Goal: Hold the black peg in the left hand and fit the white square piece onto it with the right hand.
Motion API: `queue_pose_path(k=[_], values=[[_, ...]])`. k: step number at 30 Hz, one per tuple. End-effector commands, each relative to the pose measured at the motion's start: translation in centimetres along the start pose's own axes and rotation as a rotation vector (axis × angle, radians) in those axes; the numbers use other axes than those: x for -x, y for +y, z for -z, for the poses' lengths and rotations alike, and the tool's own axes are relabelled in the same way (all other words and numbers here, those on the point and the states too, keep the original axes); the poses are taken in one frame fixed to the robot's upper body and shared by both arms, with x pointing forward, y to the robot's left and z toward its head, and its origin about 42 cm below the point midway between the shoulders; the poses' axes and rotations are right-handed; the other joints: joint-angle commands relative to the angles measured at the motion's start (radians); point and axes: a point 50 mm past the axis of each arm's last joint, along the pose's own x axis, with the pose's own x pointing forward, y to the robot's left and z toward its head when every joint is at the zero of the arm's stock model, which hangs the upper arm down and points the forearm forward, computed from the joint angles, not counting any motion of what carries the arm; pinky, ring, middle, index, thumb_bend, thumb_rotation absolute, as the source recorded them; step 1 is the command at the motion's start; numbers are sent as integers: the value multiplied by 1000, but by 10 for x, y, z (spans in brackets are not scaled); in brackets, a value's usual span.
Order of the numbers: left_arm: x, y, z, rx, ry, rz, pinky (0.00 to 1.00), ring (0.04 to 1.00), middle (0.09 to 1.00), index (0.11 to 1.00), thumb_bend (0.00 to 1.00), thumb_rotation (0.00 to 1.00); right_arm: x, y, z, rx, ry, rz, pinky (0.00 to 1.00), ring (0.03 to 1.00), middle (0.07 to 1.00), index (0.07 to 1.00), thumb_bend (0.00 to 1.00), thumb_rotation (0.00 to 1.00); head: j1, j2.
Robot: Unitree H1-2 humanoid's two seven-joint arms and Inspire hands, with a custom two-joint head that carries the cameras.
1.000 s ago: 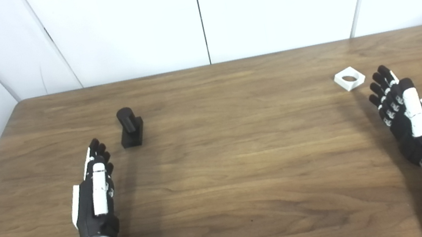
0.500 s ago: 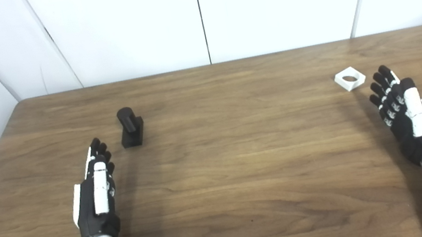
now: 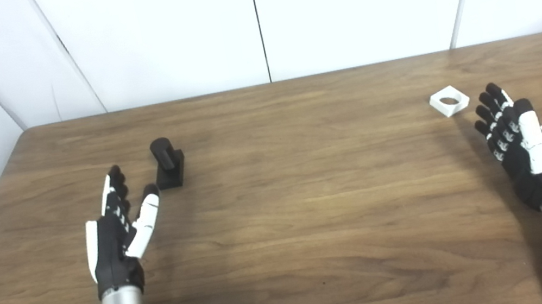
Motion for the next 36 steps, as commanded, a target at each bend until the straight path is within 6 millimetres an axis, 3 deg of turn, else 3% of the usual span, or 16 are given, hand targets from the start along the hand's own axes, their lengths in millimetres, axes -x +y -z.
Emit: queue_pose_path(k=[1, 11, 17, 26, 36], values=[[-11, 1, -26, -45, -84, -55, 1000, 1000, 1000, 971, 536, 334, -2, 0, 0, -6, -35, -12, 1000, 1000, 1000, 1000, 563, 1000, 0, 0], [-29, -7, -46, -365, -89, -143, 968, 999, 1000, 938, 658, 362, 0, 1, 3, -4, -29, -1, 1000, 1000, 1000, 1000, 562, 1000, 0, -6], [-38, -13, -50, -474, -105, -155, 995, 1000, 1000, 874, 705, 266, 0, 1, 4, 20, -25, 17, 1000, 1000, 1000, 1000, 572, 1000, 1, -9], [-52, -24, -42, -840, -107, -189, 1000, 1000, 999, 792, 799, 352, 3, 1, 4, 25, -13, 23, 1000, 1000, 1000, 1000, 576, 1000, 3, -12], [-65, -32, -32, -1054, -62, -164, 1000, 1000, 1000, 784, 801, 382, 4, 0, 5, 24, -17, 22, 1000, 1000, 1000, 1000, 576, 1000, 5, -13]])
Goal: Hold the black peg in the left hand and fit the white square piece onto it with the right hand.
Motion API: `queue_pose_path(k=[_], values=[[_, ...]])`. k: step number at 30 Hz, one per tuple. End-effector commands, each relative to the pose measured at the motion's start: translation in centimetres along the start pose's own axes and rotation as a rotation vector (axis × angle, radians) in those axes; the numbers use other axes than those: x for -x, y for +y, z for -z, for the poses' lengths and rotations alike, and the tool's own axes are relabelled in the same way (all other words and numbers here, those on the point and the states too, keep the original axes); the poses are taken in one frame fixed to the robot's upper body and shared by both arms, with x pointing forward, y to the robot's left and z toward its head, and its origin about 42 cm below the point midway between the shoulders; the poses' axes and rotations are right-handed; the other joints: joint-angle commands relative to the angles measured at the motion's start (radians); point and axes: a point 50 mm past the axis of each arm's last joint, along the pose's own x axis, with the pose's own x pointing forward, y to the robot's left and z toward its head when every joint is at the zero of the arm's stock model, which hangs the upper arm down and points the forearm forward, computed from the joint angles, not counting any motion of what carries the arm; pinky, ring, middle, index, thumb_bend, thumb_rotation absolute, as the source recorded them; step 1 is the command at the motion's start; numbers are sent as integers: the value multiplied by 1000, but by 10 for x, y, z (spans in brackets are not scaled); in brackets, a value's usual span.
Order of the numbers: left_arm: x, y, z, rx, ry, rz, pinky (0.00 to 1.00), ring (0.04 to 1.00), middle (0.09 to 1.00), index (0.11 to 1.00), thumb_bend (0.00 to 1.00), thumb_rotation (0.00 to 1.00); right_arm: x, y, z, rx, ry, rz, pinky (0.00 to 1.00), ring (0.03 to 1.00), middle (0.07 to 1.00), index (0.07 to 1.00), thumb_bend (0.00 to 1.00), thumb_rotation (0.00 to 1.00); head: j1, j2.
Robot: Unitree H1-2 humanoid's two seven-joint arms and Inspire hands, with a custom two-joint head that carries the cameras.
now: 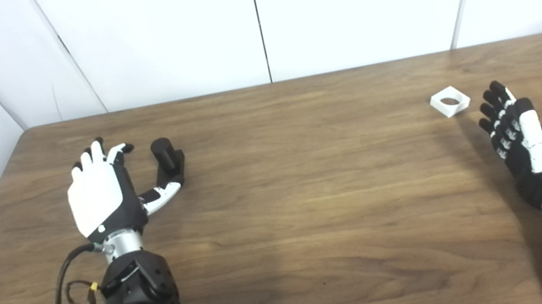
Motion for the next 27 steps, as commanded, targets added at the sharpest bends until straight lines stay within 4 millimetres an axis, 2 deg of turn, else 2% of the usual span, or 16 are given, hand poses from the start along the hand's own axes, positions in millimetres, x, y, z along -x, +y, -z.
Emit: queue_pose_path(k=[1, 12, 27], values=[[-14, 13, -8, -63, -29, -64, 1000, 1000, 1000, 785, 800, 383, 5, 1, 5, -9, -6, 2, 1000, 1000, 1000, 1000, 576, 1000, -3, 0], [-29, 5, -9, -139, -24, -33, 1000, 1000, 999, 792, 800, 430, 4, 0, 4, -20, -14, 3, 1000, 1000, 1000, 1000, 571, 1000, 2, -3], [-55, -1, -26, -150, -15, -11, 1000, 1000, 1000, 796, 792, 479, 6, -3, 5, -13, -11, 8, 1000, 1000, 1000, 1000, 567, 1000, -2, -8]])
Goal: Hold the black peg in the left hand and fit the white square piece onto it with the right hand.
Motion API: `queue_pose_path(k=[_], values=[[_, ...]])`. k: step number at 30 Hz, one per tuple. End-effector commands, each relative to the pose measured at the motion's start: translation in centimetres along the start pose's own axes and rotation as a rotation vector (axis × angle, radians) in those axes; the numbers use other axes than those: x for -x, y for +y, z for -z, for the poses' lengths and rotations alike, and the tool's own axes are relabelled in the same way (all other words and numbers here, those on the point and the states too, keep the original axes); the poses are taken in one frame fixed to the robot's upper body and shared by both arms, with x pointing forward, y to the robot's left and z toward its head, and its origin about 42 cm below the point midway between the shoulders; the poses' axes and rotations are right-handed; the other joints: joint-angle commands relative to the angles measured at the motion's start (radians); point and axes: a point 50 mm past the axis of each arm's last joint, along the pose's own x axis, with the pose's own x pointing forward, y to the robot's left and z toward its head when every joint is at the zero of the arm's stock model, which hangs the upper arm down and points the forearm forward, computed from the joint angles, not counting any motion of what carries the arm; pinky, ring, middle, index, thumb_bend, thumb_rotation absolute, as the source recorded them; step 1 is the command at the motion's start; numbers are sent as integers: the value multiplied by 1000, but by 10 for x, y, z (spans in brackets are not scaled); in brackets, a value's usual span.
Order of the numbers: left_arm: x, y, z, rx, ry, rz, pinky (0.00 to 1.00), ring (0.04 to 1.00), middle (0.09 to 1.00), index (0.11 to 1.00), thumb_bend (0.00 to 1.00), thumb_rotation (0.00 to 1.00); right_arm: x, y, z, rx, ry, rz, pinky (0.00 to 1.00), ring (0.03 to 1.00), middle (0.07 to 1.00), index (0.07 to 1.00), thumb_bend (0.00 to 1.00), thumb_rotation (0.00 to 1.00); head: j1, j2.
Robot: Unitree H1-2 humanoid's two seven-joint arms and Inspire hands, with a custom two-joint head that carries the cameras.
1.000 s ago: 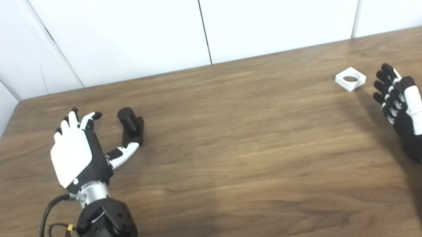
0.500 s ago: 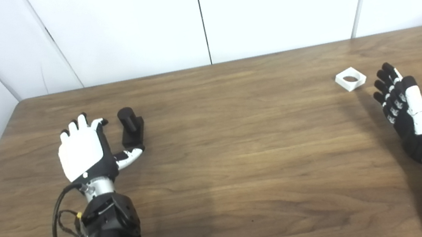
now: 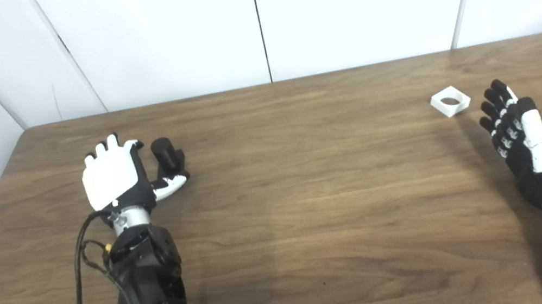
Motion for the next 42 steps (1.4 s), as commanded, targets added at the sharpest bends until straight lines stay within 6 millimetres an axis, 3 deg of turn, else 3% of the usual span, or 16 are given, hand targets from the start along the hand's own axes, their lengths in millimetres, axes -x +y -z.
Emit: queue_pose_path(k=[1, 11, 15, 42], values=[[-14, 18, -12, -5, -13, -78, 1000, 1000, 1000, 794, 790, 478, 5, -2, 6, -8, 0, 10, 1000, 1000, 1000, 1000, 566, 1000, -1, 0], [-24, 12, -20, -41, 25, -71, 1000, 1000, 983, 789, 788, 539, 6, -3, 7, -7, 1, 7, 1000, 1000, 1000, 1000, 557, 1000, 2, -2], [-26, 9, -23, -38, 48, -43, 1000, 1000, 986, 756, 781, 523, 7, -4, 7, -10, 3, 0, 1000, 1000, 1000, 1000, 568, 1000, 3, -1], [-43, -14, -20, -154, 77, 48, 1000, 1000, 995, 807, 762, 486, 12, -9, 6, -13, 11, 9, 1000, 1000, 1000, 1000, 596, 1000, 7, 3]])
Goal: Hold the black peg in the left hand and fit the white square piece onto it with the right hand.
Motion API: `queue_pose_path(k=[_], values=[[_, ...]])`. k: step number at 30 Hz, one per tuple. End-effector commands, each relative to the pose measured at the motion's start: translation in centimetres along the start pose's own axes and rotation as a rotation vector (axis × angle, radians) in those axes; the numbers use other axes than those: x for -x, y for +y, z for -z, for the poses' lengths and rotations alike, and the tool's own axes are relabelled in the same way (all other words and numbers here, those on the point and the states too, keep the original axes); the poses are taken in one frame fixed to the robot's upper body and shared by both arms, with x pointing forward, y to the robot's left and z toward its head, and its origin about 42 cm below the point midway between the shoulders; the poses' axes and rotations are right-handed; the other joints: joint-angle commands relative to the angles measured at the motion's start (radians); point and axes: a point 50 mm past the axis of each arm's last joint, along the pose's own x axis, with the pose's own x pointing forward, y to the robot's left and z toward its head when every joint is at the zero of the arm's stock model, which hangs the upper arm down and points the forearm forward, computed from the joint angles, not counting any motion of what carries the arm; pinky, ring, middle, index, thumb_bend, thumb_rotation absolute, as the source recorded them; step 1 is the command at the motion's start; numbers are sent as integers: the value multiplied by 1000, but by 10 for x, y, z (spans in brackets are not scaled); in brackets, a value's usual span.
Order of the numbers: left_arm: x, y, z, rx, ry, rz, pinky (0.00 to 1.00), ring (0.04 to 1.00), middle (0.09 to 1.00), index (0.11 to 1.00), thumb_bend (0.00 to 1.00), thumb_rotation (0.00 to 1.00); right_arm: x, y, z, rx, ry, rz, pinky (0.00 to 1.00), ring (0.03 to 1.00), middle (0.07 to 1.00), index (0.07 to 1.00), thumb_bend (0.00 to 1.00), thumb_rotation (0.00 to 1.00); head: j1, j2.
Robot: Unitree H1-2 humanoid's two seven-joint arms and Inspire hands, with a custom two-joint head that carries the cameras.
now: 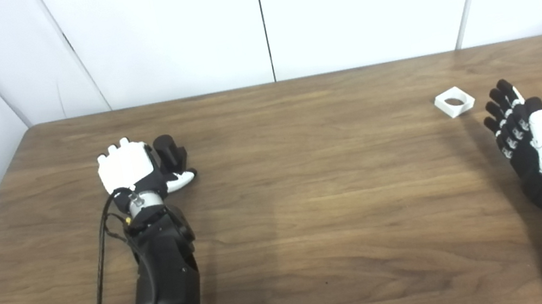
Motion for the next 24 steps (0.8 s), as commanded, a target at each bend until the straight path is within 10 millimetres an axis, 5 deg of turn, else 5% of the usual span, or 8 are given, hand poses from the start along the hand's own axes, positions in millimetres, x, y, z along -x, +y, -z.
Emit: queue_pose_path(k=[1, 11, 24], values=[[-12, 16, -4, -31, 2, -52, 1000, 1000, 997, 815, 760, 489, 8, -4, 7, 3, 13, 3, 1000, 1000, 1000, 1000, 595, 1000, 1, 2], [-16, 12, -4, -51, 12, -38, 1000, 1000, 997, 816, 755, 486, 7, -5, 6, -6, 15, 2, 1000, 1000, 1000, 1000, 608, 1000, 3, 3], [-14, 14, -4, -11, -1, -63, 1000, 1000, 957, 735, 685, 363, 7, -6, 5, -3, 14, -1, 1000, 1000, 1000, 1000, 605, 1000, 6, 5]])
